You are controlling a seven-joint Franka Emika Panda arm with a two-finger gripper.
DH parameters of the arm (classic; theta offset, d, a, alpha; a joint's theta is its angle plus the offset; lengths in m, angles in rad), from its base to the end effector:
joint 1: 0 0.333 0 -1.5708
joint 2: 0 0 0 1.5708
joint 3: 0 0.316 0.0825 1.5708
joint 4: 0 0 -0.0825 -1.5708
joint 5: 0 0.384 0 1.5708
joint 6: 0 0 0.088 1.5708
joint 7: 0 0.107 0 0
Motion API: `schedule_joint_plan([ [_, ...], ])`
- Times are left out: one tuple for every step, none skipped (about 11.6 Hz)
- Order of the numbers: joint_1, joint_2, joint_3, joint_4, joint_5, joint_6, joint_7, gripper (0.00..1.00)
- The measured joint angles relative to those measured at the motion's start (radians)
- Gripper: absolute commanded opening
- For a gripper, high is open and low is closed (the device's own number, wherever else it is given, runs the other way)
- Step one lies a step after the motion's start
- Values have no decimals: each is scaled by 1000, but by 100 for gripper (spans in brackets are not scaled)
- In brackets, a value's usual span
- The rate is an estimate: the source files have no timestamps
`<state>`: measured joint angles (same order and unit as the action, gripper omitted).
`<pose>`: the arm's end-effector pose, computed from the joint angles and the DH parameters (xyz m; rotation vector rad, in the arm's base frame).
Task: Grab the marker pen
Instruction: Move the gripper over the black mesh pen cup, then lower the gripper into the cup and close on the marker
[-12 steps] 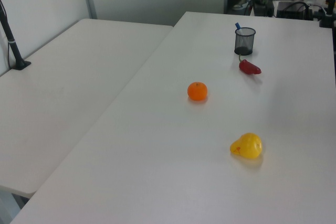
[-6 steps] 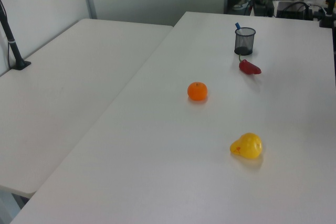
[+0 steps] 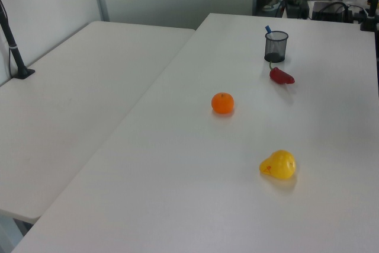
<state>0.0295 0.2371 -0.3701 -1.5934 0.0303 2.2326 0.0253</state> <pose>0.6364 -0.1985 0.5474 2.9156 -0.5184 0.6077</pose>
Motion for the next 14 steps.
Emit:
schedule_joint_plan([
  [-10, 21, 0, -5, 0, 31, 0, 68],
  [-19, 38, -1, -11, 0, 58, 0, 63],
  [-30, 56, -1, -15, 0, 79, 0, 63],
  [-37, 67, -1, -16, 0, 91, 0, 63],
  [-43, 78, -1, -18, 0, 106, 0, 62],
  [-47, 91, -1, -19, 0, 123, 0, 60],
  [-51, 104, -1, -20, 0, 141, 0, 60],
  [-54, 115, -1, -20, 0, 155, 0, 60],
  [-57, 126, -1, -21, 0, 165, 0, 60],
  [-59, 135, -1, -21, 0, 172, 0, 60],
  [-61, 144, -1, -22, 0, 176, 0, 60],
  [-64, 154, -1, -22, 0, 177, 0, 60],
  [-65, 161, -1, -22, 0, 177, 0, 60],
  [-65, 168, -1, -22, 0, 180, 0, 60],
])
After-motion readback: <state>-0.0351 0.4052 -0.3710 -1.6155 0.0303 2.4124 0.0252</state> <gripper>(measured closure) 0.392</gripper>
